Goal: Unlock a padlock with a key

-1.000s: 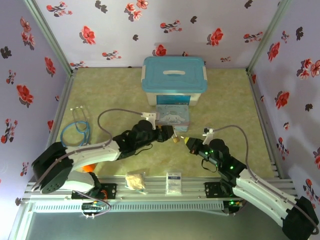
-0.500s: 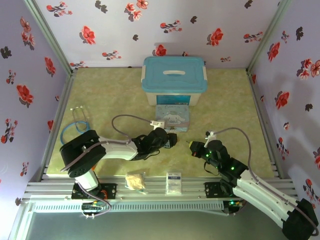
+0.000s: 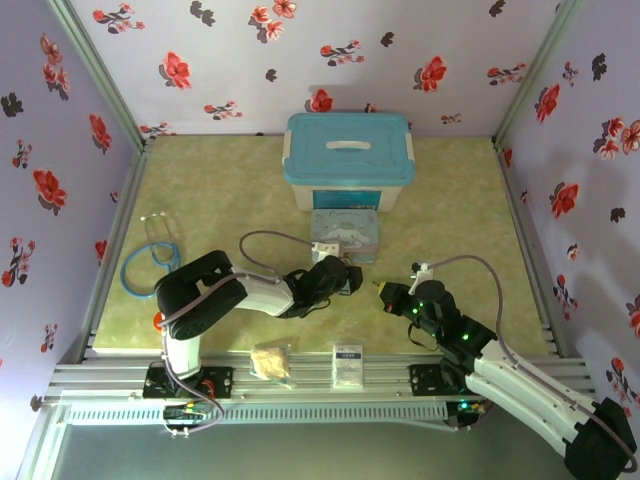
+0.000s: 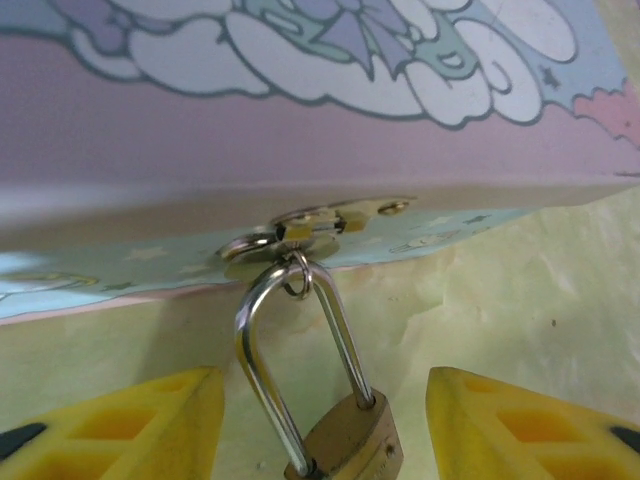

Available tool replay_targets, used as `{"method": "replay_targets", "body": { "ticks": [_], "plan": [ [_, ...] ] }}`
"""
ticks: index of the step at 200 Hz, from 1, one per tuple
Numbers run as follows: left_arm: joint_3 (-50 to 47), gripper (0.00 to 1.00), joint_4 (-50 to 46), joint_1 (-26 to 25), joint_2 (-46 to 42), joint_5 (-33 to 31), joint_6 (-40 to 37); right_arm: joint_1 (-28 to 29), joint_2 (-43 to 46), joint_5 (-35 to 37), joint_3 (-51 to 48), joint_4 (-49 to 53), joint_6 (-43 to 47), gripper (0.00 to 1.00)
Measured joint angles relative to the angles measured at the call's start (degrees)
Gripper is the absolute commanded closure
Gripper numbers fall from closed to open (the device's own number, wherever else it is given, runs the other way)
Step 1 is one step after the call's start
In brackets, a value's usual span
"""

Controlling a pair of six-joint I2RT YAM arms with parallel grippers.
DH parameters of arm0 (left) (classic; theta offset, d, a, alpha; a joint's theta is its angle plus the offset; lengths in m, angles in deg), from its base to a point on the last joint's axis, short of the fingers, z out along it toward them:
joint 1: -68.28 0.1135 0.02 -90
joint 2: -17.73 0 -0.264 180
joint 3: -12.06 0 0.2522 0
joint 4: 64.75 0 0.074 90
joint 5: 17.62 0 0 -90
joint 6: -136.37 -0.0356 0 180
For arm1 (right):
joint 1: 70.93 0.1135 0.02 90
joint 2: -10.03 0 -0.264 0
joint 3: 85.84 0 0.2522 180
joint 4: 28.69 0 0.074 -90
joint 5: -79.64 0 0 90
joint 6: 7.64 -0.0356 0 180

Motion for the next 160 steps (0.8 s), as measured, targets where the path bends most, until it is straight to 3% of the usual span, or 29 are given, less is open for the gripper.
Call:
{"method": "replay_targets", "body": {
  "ticks": [39,63,82,160],
  "plan": [
    [2.21,0.59,0.63,0.00,2.29,0.00,0.66,0.00,0.00,0.02,-1.11,-0.26,-0.31,1.00],
    [3.65,0.72,0.68,-0.04,3.74,-0.28,1.55,0.00,-0.79,0.02,-2.29,-2.34,-1.20,1.00],
    [3.69,0.75,0.90,-0.04,4.07,-0.44,1.95,0.00,-2.49,0.00,-3.23,-4.20,-2.25,1.00],
    [1.75,0.95,3.87,-0.09,3.65,2.34,6.56,-0.76,-17.70,-2.03,-6.84,-21.20,-14.10,1.00]
  ]
}}
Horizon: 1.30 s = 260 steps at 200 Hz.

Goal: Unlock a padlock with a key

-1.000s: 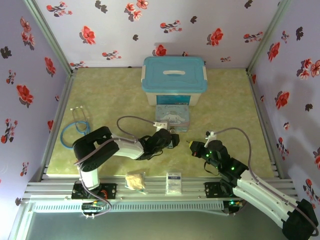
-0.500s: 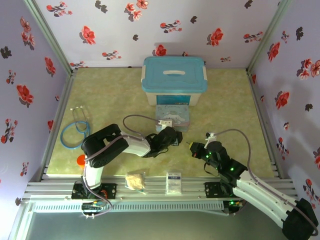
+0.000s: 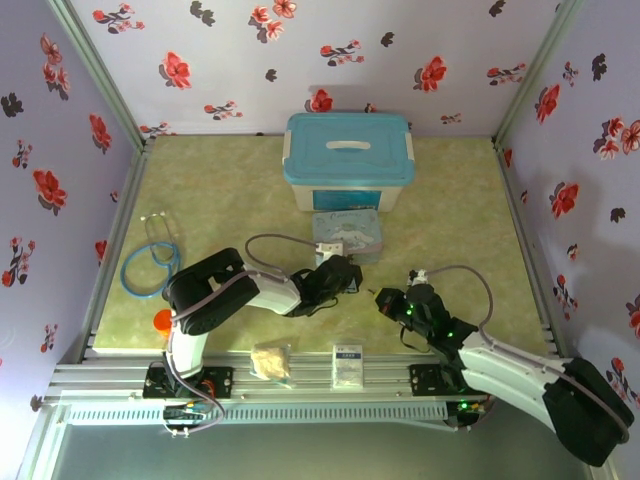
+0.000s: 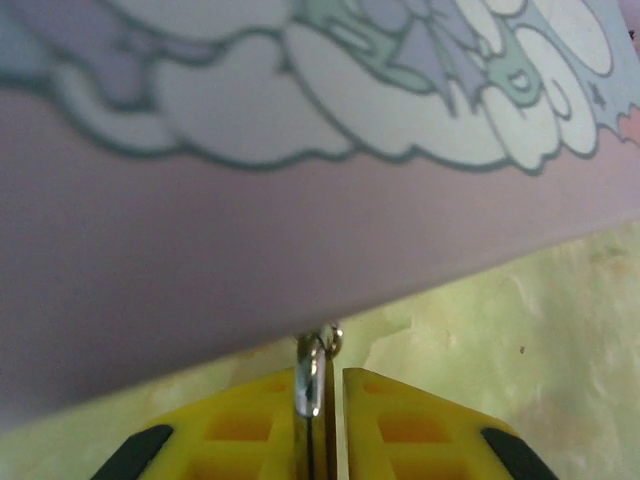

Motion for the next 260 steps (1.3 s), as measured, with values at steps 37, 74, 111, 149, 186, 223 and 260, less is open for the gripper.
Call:
{"method": "replay_targets", "body": {
  "ticks": [37,74,111,149,186,223,260],
  "plan": [
    [-4.17,1.00,3.89,0.48,-2.32,1.22,4.79,0.02,-3.52,-0.17,-0.07,-6.14,-7.19,1.00],
    [-7.50,1.00,8.46,1.16,-4.39,1.66,10.62,1.01,-5.40,0.11,0.00,-9.35,-10.47,1.00],
    [-10.73,1.00,14.10,1.51,-4.61,1.68,16.52,3.45,-7.65,1.84,0.00,-13.11,-12.13,1.00],
    [-12.09,1.00,18.86,1.51,-4.61,0.24,21.90,6.21,-10.51,4.44,0.13,-16.63,-13.49,1.00],
    [-12.41,1.00,21.84,1.44,-4.59,-2.36,24.22,7.39,-18.56,5.49,0.55,-23.56,-15.54,1.00],
    [-12.87,1.00,24.24,1.33,-4.59,-3.89,26.97,10.23,-27.04,7.13,1.60,-31.80,-16.65,1.00],
    [-13.57,1.00,24.37,1.22,-4.59,-6.03,28.22,12.63,-30.32,10.58,1.73,-37.27,-18.56,1.00]
  ]
}}
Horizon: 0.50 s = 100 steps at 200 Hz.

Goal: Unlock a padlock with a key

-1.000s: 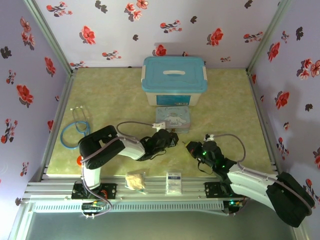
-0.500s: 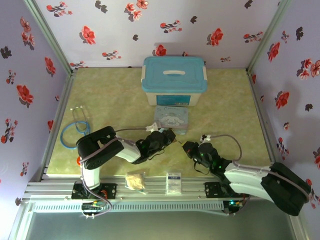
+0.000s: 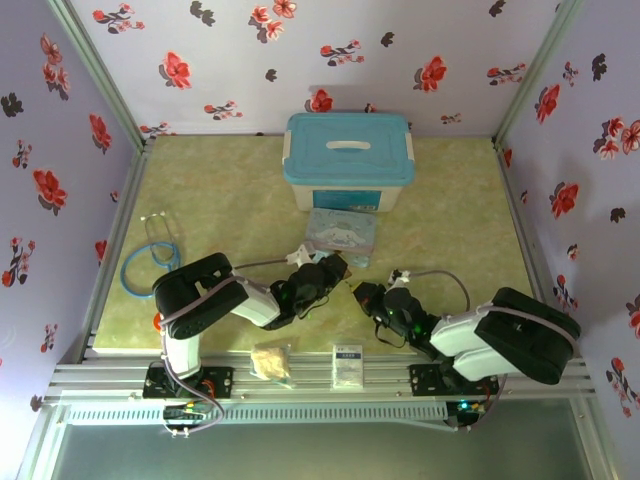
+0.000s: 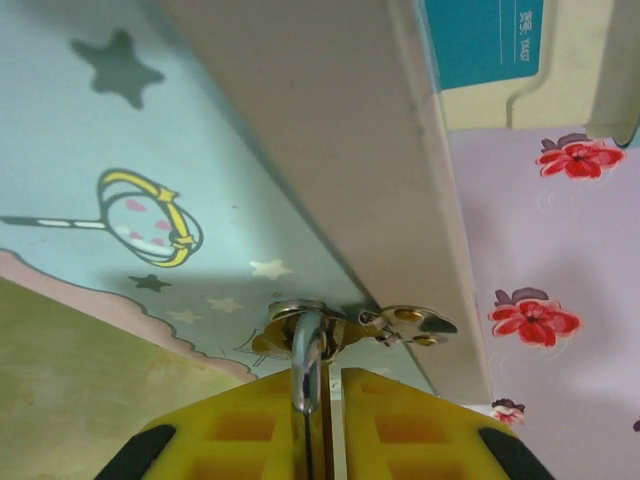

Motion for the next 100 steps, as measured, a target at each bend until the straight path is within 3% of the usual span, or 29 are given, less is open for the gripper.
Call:
{"method": "replay_targets", "body": {
  "ticks": [100],
  "plan": [
    [-0.33,1.00,2.47,-0.35,0.74,-2.21,3.19,0.31,9.05,3.48,-1.81,-0.59,-0.59,1.00]
  ]
}}
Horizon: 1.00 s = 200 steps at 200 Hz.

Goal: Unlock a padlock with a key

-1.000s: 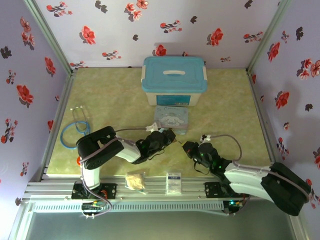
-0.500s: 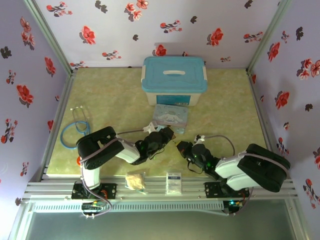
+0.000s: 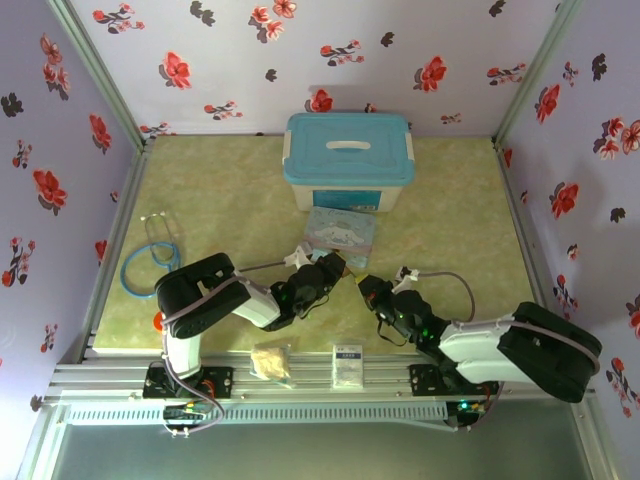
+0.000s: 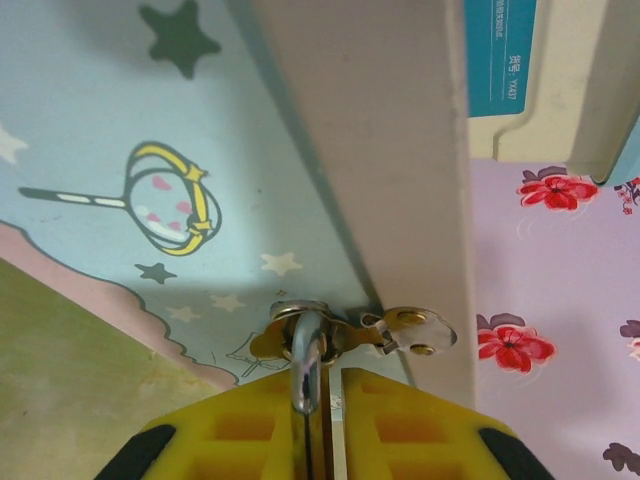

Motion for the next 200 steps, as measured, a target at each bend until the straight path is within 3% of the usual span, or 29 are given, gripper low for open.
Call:
{"method": "replay_targets", "body": {
  "ticks": [67,200],
  "plan": [
    [0.09,1.00,0.20,-0.15,0.02,-0.52,0.79,-0.02,7.74,-0.04,0.46,9.62,1.33,1.00],
    [0.83,1.00,0.42,-1.18,0.00,-0.79,0.79,-2.03,10.75,-1.40,2.29,16.22,4.31,1.00]
  ]
}}
